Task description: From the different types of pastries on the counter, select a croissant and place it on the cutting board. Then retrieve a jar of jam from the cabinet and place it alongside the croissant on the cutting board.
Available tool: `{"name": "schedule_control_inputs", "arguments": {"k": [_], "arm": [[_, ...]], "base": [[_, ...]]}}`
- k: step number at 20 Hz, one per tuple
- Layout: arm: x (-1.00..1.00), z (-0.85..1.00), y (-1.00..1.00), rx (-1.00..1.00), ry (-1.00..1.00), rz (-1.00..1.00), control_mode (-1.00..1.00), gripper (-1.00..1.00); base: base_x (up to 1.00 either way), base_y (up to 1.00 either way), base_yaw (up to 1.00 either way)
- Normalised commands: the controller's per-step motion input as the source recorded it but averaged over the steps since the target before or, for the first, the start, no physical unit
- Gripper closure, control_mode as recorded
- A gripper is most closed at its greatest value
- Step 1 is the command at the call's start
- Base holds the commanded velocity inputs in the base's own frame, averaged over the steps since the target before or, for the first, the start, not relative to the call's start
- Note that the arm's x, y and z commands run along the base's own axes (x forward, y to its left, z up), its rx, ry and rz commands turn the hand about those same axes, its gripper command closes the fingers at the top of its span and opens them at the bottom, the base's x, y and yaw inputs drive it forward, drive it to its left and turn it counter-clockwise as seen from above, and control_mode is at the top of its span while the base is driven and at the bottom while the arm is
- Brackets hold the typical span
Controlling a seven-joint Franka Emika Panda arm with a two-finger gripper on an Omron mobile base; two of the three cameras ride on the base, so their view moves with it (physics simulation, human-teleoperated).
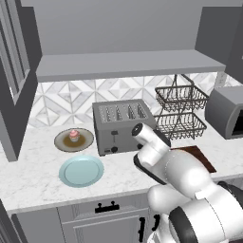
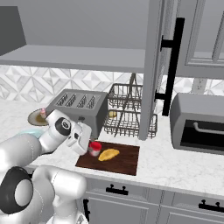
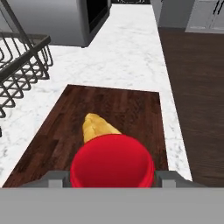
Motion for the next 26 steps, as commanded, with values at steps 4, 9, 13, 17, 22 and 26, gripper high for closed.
{"name": "schedule_control_inputs", "arguments": {"k": [4, 9, 13, 17, 22, 26], "arm": [[0.0, 0.0, 0.0, 0.0, 0.0, 0.0, -1.0, -1.0], [-0.02, 0.04, 0.12, -0.04, -0.03, 0.01, -1.0, -1.0], [-0.34, 0.64, 0.98, -0.46, -0.41, 0.12, -1.0, -1.0], [-0.53, 0.55, 1.0, -0.51, -0.44, 0.07, -1.0, -1.0], [-0.54, 0.27, 1.0, -0.48, -0.36, 0.09, -1.0, -1.0], [-0.31, 0.06, 0.72, -0.35, -0.2, 0.06, -1.0, -1.0]], "base": [[0.0, 0.0, 0.0], [0.0, 0.0, 0.0], [0.0, 0.0, 0.0], [0.0, 0.0, 0.0], [0.0, 0.0, 0.0], [0.0, 0.0, 0.0]]}}
